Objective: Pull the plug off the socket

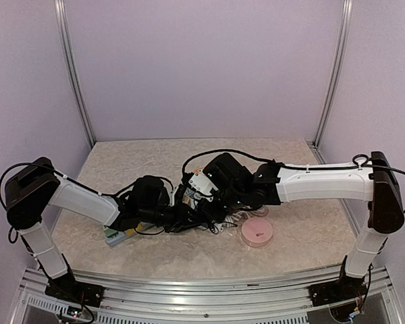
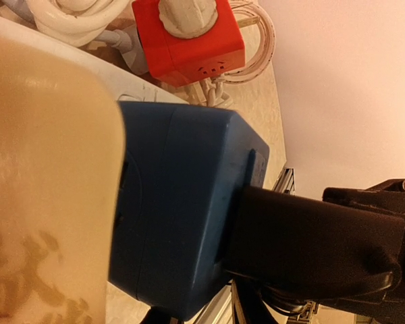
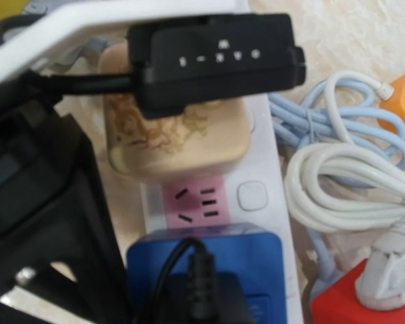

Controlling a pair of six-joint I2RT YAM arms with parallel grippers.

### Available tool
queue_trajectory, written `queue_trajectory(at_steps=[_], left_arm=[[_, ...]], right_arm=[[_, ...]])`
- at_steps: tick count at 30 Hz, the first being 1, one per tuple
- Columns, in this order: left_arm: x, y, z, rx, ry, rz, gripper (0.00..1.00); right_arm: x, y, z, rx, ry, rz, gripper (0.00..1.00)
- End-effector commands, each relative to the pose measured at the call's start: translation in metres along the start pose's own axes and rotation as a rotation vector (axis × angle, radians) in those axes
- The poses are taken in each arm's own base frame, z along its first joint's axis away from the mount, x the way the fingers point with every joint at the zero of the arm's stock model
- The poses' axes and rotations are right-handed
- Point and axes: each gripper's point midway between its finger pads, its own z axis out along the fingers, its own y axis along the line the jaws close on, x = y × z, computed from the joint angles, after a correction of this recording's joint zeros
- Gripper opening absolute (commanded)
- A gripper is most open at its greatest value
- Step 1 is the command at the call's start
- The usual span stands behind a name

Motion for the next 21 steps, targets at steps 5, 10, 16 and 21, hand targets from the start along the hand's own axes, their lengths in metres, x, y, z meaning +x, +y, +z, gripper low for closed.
queue_trajectory(at_steps=[5, 10, 16, 21], left_arm=[[0.016, 0.079, -0.004, -0.262, 0.019, -0.123, 0.23], [0.016, 0.081, -0.005, -0.265, 0.02, -0.128, 0.23], [0.017, 0.083, -0.005, -0.266, 0.019, -0.135, 0.23], [0.017, 0.083, -0.005, -0.266, 0.022, -0.134, 0.23]], right_arm=[[0.002, 0.009, -0.002, -0.015, 0.006, 0.025, 0.0], [0.005, 0.023, 0.0, -0.001, 0.023, -0.033, 0.0], [0.001, 0.042, -0.007, 0.003, -0.005, -0.132, 0.0], [0.002, 0.044, -0.007, 0.002, -0.004, -0.141, 0.0]])
